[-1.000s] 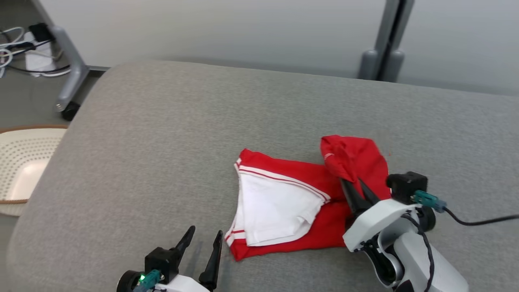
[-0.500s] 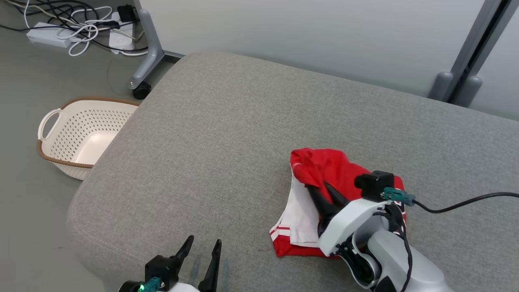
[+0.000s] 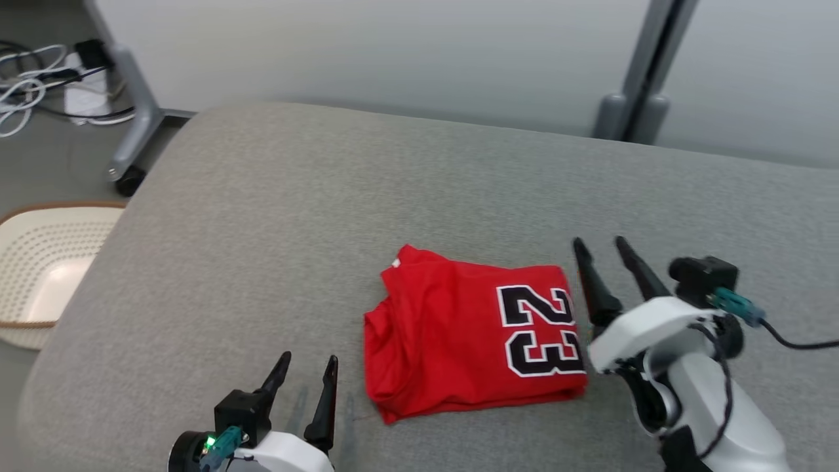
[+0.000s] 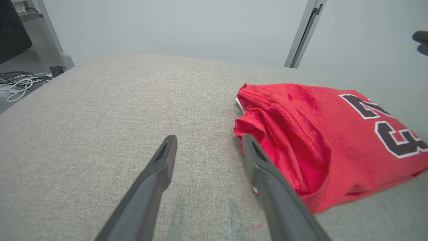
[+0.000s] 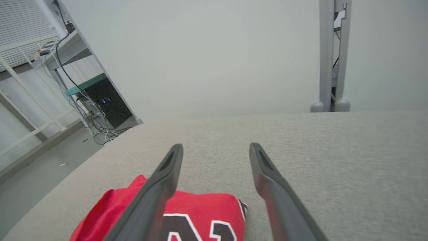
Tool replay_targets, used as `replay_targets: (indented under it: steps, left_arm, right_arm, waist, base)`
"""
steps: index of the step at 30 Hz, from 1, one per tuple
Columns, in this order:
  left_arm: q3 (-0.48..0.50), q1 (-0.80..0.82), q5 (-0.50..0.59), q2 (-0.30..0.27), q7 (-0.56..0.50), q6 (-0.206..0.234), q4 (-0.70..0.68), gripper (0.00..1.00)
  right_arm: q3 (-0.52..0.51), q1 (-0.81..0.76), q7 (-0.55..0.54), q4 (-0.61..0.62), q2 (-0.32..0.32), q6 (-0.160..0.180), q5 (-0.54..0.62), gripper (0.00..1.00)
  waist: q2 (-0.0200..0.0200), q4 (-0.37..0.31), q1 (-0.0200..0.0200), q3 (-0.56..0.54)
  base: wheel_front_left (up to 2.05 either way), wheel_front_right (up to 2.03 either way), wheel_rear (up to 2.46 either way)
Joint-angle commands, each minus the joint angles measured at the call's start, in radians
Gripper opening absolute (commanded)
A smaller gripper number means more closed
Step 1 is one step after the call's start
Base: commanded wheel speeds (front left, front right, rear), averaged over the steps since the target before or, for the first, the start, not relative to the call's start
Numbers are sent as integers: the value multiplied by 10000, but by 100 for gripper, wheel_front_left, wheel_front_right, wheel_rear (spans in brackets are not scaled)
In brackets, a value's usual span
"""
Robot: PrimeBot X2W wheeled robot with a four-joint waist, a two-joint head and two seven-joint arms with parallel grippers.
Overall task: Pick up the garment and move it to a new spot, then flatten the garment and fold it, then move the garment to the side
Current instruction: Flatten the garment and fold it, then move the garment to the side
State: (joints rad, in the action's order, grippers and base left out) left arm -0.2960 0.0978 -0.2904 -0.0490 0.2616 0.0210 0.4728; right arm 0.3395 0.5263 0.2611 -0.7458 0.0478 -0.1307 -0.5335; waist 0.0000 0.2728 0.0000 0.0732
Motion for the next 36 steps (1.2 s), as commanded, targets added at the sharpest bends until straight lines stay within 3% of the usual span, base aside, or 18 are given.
replay_targets:
  steps: [1,5,11,23,36]
  left_arm:
    - [142,188,117,-41,43,62,-58,100]
    - [502,217,376,-37,43,110,-160,100]
    - [853,59,629,-42,43,135,-212,100]
    - [1581,-768,1256,-41,43,179,-544,100]
    - [2223,-1116,1626,-41,43,360,-678,100]
  right_arm:
    - [-627,-367,46,230,55,0,591,100]
    - [-2208,-1348,46,979,57,0,1943,100]
    - [-2916,-2111,47,1486,56,0,2500,100]
    - [-2741,-3369,48,2217,63,0,2681,100]
    - [-2786,-3881,49,2430,63,0,2949,100]
  waist:
    - [0,-560,0,2]
    - [0,-1205,0,8]
    - [0,-1722,0,-71]
    - [0,-2559,0,-572]
    - [0,-2740,0,-715]
  base:
    - [0,0,0]
    - [0,0,0]
    - [0,0,0]
    - [0,0,0]
    - [0,0,0]
